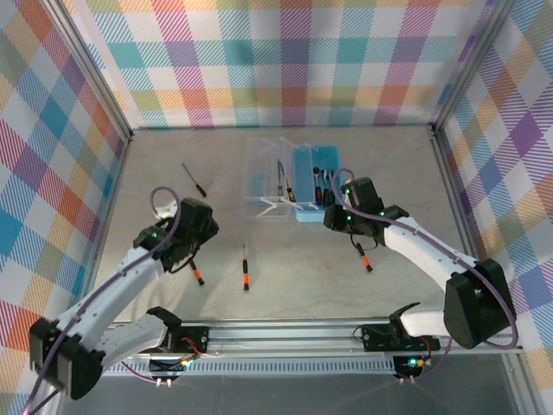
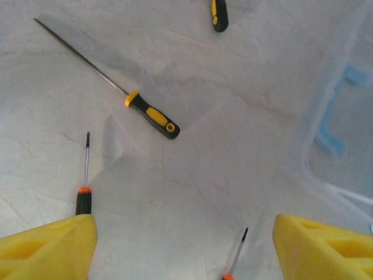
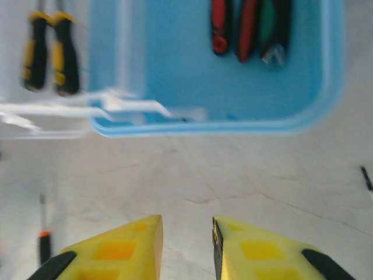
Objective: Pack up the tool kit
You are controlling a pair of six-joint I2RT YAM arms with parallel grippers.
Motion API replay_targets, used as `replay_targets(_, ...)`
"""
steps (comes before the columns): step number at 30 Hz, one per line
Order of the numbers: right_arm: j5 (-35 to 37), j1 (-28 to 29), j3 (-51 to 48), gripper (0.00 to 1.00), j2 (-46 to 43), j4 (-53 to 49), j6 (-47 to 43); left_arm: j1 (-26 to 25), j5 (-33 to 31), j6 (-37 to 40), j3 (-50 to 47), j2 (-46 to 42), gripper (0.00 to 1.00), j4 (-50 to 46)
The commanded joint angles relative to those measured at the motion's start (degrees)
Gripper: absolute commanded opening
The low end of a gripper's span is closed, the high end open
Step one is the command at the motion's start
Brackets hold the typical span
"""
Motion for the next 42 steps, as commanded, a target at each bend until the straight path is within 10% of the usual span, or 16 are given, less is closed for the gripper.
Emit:
replay_targets(1, 4.18, 0.35, -3.5, 0.29, -4.97, 7.35, -0.68, 5.25, 4.07, 6.3, 8.23, 8.77, 0.77, 3.78)
replay_targets(15, 7.06, -0.35, -15.23, 0.37, -15.01, 14.4, 7.56, 19.92, 10.11, 15.17, 45.88, 58.36, 0.6, -5.75)
replay_targets(30, 1.93, -0.64, -14.31, 0.37, -9.92, 16.31, 9.02, 22.77, 11.69, 21.83, 56.51, 71.77, 0.46, -6.74)
replay_targets(42, -0.66, -0.66, -14.01, 0.37, -9.04, 17.45, 7.37, 22.77, 16.39, 24.9, 52.61, 65.46, 0.03, -5.88)
